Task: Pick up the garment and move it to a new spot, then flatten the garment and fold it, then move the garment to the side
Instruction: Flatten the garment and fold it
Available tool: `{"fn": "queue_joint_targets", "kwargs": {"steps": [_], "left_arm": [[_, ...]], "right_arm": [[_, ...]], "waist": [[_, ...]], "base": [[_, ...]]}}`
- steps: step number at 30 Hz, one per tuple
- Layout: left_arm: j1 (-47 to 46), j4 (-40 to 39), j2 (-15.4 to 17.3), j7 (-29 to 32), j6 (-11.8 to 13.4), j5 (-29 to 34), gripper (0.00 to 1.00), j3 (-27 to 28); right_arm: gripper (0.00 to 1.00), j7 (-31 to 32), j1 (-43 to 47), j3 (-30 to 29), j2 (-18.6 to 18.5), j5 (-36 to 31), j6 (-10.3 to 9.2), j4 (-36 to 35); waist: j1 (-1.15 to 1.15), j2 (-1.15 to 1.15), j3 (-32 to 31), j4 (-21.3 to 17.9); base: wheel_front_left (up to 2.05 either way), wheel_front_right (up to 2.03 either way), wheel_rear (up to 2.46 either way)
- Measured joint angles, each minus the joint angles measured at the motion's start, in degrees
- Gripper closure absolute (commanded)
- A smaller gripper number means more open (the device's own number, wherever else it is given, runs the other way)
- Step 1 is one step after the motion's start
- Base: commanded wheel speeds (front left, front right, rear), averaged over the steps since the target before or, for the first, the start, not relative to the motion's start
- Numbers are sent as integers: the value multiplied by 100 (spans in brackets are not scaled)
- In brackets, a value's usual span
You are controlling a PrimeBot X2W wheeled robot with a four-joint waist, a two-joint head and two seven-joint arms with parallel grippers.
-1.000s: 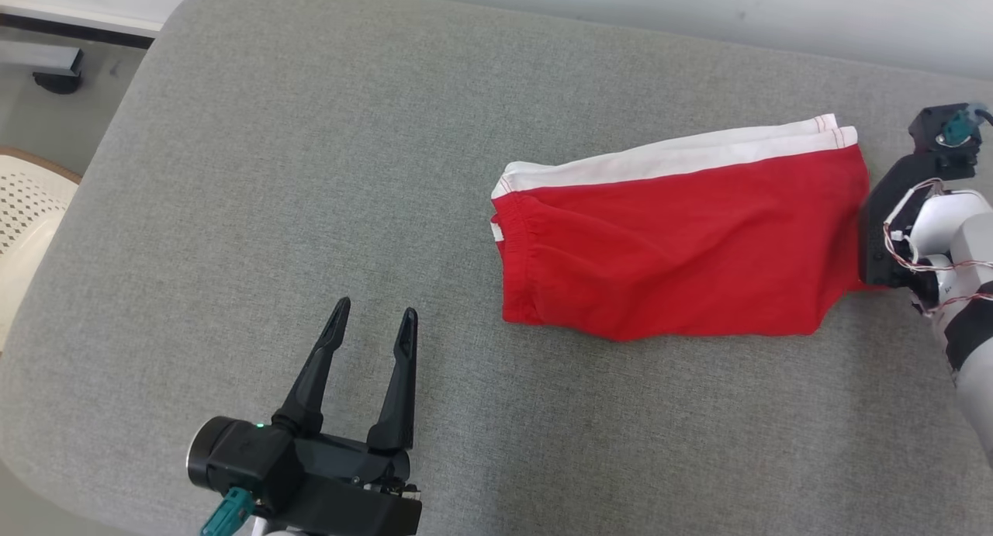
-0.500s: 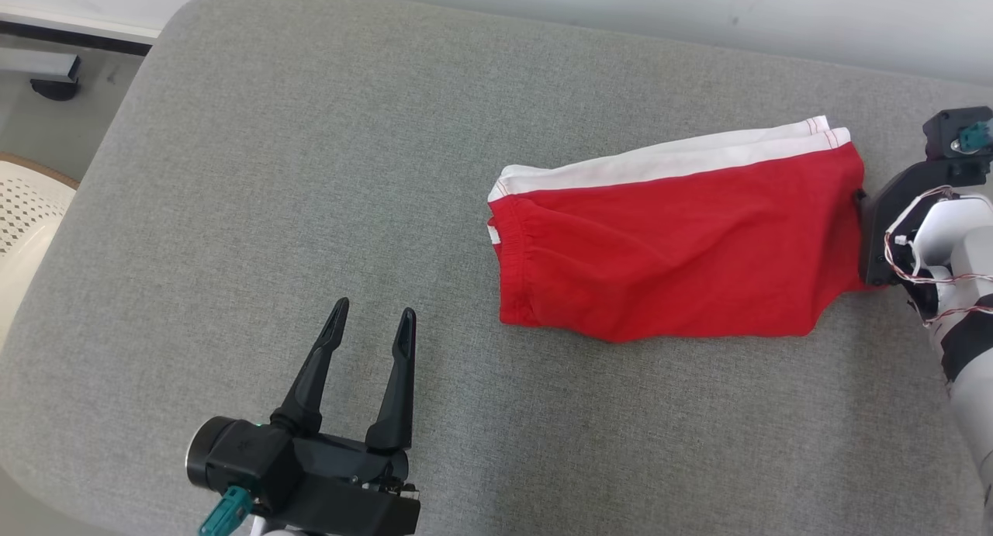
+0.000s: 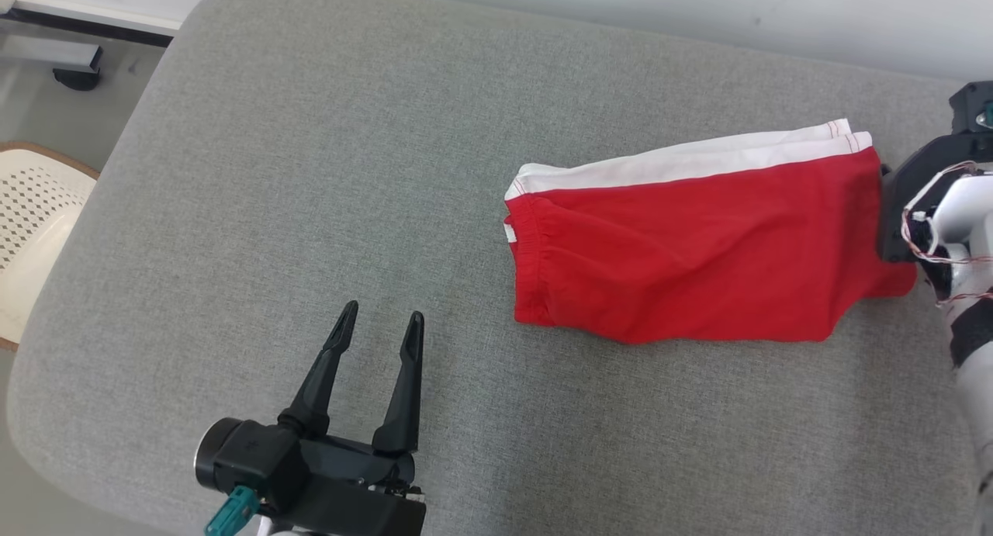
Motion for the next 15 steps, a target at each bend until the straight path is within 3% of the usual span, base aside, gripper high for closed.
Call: {"fn": "queue_joint_targets", "kwargs": {"steps": [5, 15], "left_arm": [[23, 1, 1, 0, 5, -29, 0, 24], [-85, 27, -3, 0, 12, -121, 0, -176]], "right_arm": [[0, 377, 198, -182, 431, -73, 1, -114], [0, 906, 435, -754, 424, -611, 1, -527]], "waist": [[-1, 0, -22, -58], [-1, -1, 96, 33]], "base": [[0, 0, 0], [0, 0, 0]]}}
